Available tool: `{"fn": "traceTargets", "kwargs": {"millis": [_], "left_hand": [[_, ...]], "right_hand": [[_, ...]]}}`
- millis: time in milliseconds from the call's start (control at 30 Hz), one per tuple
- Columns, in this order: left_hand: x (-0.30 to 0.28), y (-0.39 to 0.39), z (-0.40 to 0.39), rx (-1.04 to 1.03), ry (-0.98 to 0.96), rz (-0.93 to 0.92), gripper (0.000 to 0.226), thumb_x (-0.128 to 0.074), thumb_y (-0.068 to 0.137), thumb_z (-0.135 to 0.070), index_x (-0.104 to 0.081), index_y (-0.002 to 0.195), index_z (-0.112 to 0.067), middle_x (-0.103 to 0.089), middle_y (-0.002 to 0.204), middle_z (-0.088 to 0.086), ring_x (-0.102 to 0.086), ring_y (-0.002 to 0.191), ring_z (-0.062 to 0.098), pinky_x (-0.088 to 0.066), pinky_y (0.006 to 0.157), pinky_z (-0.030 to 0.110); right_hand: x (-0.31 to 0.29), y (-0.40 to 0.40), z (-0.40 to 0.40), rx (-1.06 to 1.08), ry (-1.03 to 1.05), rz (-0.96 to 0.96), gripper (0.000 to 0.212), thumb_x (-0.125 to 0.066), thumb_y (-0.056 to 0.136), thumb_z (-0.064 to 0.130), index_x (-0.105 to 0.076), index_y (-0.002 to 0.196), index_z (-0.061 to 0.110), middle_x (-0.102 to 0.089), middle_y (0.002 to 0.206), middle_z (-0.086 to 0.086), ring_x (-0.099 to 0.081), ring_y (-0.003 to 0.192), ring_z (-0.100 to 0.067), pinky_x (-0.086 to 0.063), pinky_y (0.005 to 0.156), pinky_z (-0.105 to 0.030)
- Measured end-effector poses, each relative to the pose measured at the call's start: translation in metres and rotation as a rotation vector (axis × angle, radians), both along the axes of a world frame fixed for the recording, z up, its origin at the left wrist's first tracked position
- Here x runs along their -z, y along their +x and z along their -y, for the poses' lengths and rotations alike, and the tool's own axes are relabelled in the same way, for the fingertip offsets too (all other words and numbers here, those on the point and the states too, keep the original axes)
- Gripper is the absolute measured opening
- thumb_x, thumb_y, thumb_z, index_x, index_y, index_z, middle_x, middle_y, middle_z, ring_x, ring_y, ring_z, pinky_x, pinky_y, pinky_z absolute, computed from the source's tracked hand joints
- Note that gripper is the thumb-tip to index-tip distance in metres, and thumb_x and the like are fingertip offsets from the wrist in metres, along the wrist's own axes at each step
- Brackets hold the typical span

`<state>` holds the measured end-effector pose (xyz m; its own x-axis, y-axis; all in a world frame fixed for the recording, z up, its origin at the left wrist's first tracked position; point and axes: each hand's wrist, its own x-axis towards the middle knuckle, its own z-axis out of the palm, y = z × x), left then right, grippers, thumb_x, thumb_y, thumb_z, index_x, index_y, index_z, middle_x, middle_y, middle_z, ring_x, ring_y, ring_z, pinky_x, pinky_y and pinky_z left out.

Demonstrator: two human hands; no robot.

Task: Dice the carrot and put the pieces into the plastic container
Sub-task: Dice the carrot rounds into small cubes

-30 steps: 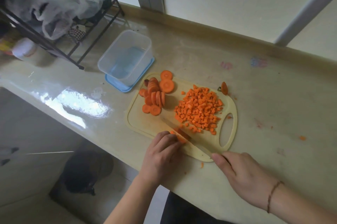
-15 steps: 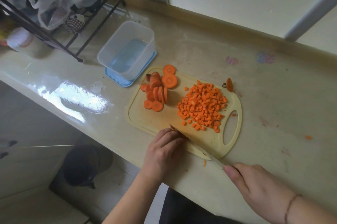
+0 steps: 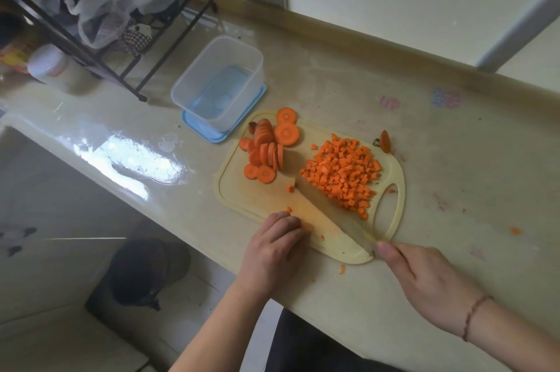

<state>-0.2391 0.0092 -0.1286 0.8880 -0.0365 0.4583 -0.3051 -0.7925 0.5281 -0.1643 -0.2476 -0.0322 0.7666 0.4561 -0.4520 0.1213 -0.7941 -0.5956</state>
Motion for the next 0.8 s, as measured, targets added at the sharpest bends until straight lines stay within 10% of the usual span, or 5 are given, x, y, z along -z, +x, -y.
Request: {"fn": "traceTargets", "kwargs": {"millis": [800], "left_hand": [[0.0,-0.01,0.001,-0.027,0.011,0.013,0.018,-0.064,0.099,-0.01,-0.077,0.098,0.002,-0.073,0.109,0.013,-0.067,0.105,0.03,-0.055,0.092,0.035]], "right_hand": [[-0.005,-0.034,0.004,-0.069,-0.059,-0.025,0.08,0.0,0.074,0.083,-0.049,0.071,0.019,-0.056,0.061,0.0,-0.054,0.062,-0.015,-0.044,0.062,-0.033]]}}
